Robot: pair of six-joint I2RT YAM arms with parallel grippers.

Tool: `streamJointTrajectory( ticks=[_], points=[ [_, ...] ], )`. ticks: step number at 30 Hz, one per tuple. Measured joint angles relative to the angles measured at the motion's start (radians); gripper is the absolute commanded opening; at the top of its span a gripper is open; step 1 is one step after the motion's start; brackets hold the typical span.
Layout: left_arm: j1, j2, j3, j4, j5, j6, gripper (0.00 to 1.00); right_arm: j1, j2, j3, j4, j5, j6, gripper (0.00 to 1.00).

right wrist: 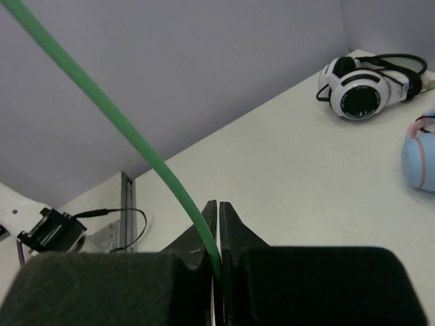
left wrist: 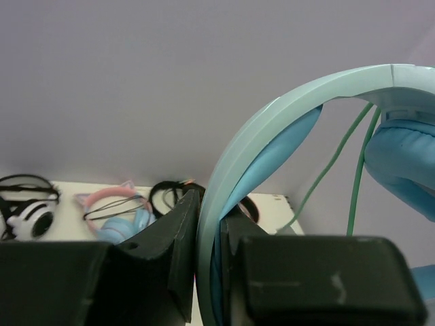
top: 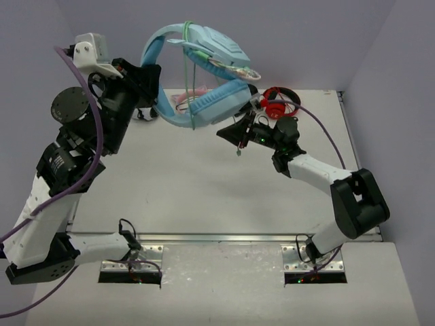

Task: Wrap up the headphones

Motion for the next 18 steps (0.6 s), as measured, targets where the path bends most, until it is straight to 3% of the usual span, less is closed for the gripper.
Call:
streamJointTrajectory(
  ticks=[7, 11, 14, 18],
  points=[
    [0.007, 0.256, 0.242, -0.129, -0.333, -0.005, 0.00, 0.226, -0.119, -0.146, -0.069, 0.162, -0.140, 0.01],
    [0.062, 0.450, 0.355, -0.211, -0.380, -0.057, 0.00, 0.384, -0.234, -0.164, -0.216, 0.283, -0.255, 0.01],
    [0.105, 0.531, 0.334, -0.257, -0.432, -0.085, 0.00, 0.449, -0.312, -0.134, -0.373, 0.356, -0.345, 0.01],
    [0.160, 0.528, 0.128, -0.233, -0.489, -0.100, 0.00, 0.496, -0.416, -0.057, -0.589, 0.461, -0.452, 0.01]
  ],
)
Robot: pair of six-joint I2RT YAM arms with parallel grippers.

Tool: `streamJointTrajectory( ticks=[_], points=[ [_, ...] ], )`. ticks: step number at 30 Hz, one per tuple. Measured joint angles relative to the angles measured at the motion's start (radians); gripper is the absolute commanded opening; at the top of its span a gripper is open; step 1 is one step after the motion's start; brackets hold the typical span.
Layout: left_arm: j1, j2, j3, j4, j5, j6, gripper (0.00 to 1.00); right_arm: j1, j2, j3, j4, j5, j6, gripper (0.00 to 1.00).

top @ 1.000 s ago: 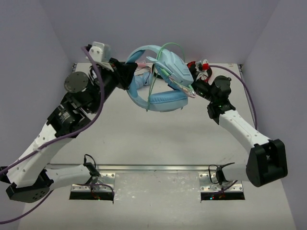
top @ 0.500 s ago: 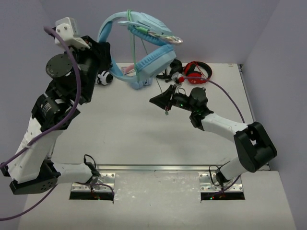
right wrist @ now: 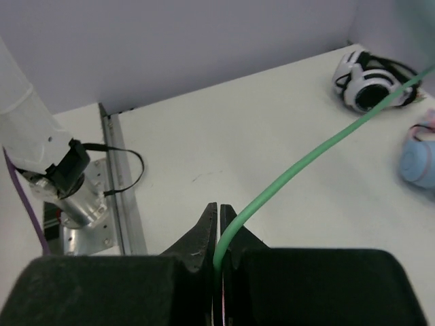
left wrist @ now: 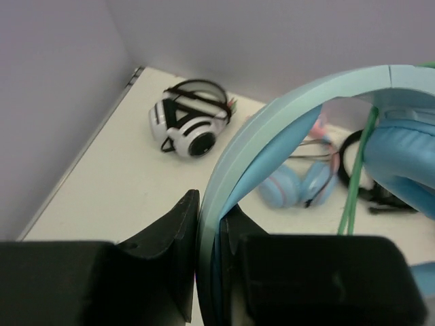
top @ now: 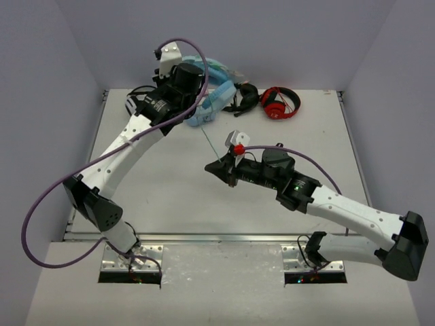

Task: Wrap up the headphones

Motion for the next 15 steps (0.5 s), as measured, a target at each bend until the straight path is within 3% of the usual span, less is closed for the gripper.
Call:
streamJointTrajectory(
  ticks=[5, 10, 13, 15],
  points=[
    [0.090, -0.023, -0.257, 0.046, 0.074, 0.010, 0.00, 0.000, -0.064, 0.141, -0.244, 0.153, -0.118, 0.01],
    [0.136, -0.021, -0.295, 0.080, 0.177, 0.018, 0.00, 0.003, -0.011, 0.287, -0.471, 0.235, -0.241, 0.01],
    [0.168, -0.033, -0.341, 0.193, 0.229, 0.054, 0.00, 0.003, 0.027, 0.355, -0.547, 0.280, -0.328, 0.01],
    [0.176, -0.074, -0.453, 0.328, 0.285, 0.090, 0.00, 0.003, 0.053, 0.390, -0.571, 0.320, -0.406, 0.01]
  ],
)
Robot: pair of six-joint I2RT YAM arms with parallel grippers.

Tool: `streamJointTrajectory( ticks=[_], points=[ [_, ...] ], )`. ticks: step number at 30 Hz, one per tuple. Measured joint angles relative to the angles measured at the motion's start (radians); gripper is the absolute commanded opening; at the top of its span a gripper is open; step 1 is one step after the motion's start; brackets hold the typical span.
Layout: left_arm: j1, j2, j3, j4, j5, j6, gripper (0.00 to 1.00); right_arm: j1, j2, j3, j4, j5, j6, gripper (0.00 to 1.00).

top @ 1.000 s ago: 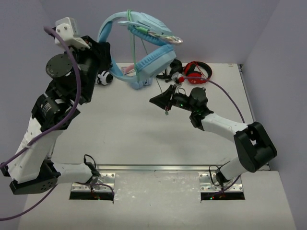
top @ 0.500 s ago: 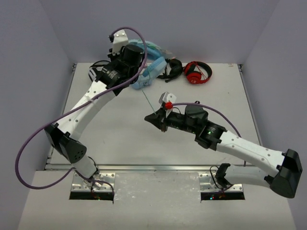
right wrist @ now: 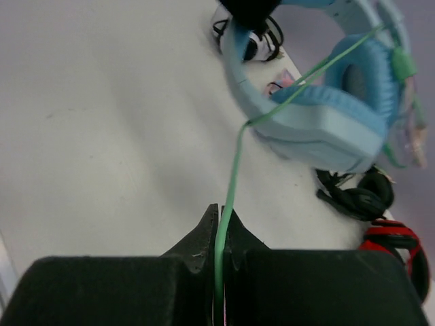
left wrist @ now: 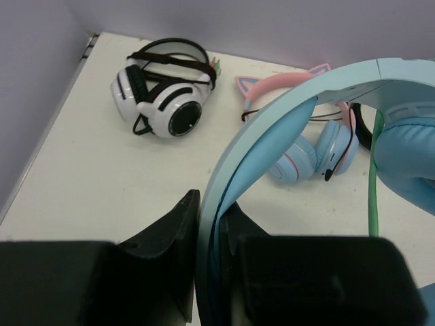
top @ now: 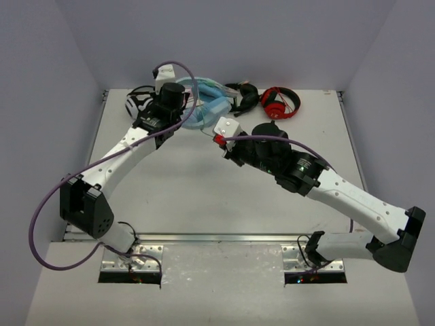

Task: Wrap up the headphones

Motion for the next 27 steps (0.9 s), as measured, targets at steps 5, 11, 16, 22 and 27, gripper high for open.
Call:
streamJointTrajectory(
  ticks=[5, 11, 16, 22, 27],
  points=[
    [-0.039, -0.103, -0.308, 0.253, 0.142, 0.149, 0.00, -0.004, 0.121, 0.157, -0.073, 0.114, -0.192, 0.01],
    [-0.146, -0.103, -0.395, 0.431, 0.269, 0.309, 0.00, -0.053, 0.261, 0.305, -0.131, 0.191, -0.352, 0.03],
    [-0.172, -0.144, -0.470, 0.535, 0.389, 0.365, 0.01, -0.155, 0.267, 0.311, -0.143, 0.193, -0.404, 0.01],
    [-0.177, -0.148, -0.473, 0.598, 0.485, 0.380, 0.00, -0.215, 0.245, 0.263, -0.068, 0.188, -0.430, 0.09],
    [-0.194, -0.140, -0.473, 0.567, 0.562, 0.422, 0.00, -0.309, 0.197, 0.202, 0.043, 0.180, -0.414, 0.15]
  ],
)
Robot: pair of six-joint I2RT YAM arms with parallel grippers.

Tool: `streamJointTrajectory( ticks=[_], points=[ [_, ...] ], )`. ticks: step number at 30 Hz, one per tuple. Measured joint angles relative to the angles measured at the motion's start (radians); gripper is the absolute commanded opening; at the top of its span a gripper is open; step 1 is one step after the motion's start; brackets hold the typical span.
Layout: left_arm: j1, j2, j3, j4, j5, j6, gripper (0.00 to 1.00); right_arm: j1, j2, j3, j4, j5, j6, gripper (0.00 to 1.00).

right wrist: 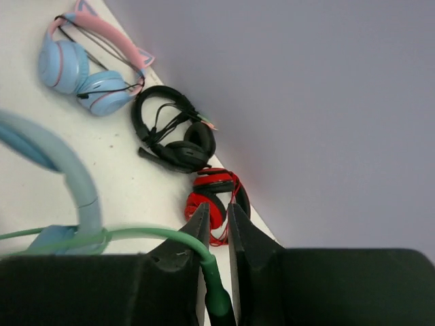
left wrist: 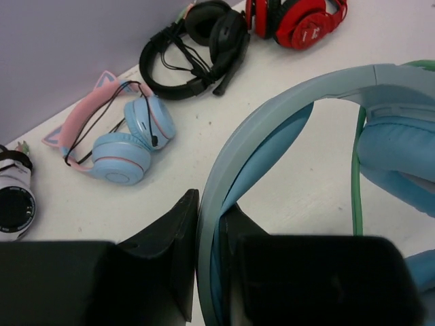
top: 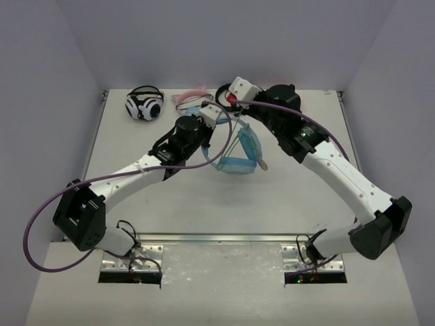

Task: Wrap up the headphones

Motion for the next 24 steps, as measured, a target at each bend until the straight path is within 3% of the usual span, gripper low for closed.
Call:
streamJointTrajectory(
  ticks=[6, 22, 24],
  points=[
    [-0.026, 0.018, 0.005, -0.034, 0.062, 0.020, 0.00, -0.069, -0.013, 0.009, -0.009, -0.074, 0.044, 0.01],
    [-0.034, -0.106, 0.092, -0.114, 0.188, 0.023, 0.00, -0.283, 0.017, -0.018, -0.078, -0.345, 0.323, 0.01],
    [-0.034, -0.106, 0.108, -0.145, 0.201, 0.018, 0.00, -0.288, 0.013, -0.027, -0.076, -0.389, 0.372, 0.07]
  ],
)
